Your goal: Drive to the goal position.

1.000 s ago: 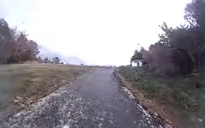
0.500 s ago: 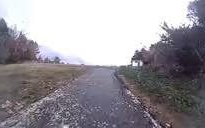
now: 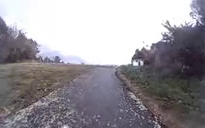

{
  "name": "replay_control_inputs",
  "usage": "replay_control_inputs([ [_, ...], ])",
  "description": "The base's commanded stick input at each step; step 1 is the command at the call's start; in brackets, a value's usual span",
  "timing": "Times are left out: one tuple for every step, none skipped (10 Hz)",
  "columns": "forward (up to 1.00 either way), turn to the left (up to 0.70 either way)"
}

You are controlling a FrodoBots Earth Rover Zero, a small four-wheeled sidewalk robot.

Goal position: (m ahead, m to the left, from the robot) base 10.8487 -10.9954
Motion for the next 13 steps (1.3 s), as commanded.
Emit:
replay_control_inputs([
  [0.6, 0.0],
  [0.6, 0.0],
  [0.6, 0.0],
  [0.6, 0.0],
  [0.6, 0.0],
  [0.6, 0.0],
  [0.6, 0.0],
  [0.6, 0.0],
  [0.6, 0.0],
  [0.6, 0.0],
  [0.6, 0.0],
  [0.6, 0.0],
  [0.6, -0.04],
])
